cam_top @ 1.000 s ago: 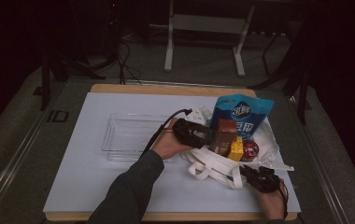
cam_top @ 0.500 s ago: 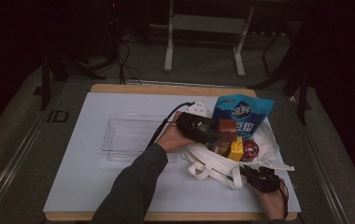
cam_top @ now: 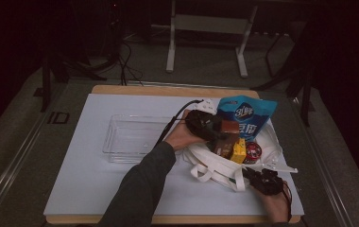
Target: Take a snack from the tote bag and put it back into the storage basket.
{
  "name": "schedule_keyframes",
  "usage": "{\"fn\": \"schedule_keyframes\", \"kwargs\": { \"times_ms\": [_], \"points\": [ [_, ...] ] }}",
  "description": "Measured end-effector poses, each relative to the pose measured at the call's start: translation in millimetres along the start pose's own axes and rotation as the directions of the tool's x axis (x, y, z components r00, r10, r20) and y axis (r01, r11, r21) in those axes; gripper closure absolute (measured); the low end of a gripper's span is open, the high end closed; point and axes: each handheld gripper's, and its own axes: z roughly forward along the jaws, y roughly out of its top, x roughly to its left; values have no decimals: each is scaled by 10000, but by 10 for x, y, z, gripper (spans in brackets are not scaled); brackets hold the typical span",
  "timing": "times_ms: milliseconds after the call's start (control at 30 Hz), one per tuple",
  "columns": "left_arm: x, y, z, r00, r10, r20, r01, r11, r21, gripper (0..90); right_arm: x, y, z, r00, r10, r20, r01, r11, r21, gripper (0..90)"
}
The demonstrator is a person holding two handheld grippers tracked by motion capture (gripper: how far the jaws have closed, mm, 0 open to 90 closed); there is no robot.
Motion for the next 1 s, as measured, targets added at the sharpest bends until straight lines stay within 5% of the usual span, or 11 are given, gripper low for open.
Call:
{"fn": "schedule_keyframes", "kwargs": {
  "times_ms": [267,533,833,1000],
  "points": [
    [-43,-10,150,10000,22,-36,-22,10000,-75,312,-7,-2,-1,10000,-8,-69,8,10000,-8,782],
    [-108,-86,217,9989,-388,-279,361,9951,-924,317,-12,-4,-1,9999,-2,-122,2,10000,-32,782],
    [-168,-87,220,9984,-301,-488,244,9934,-1121,350,-21,-5,-3,9998,23,-196,-24,10000,-30,781],
    [-153,-135,221,9973,-711,-210,663,9823,-1752,365,-24,-6,-3,9998,22,-215,-23,10000,-39,781]
  ]
}}
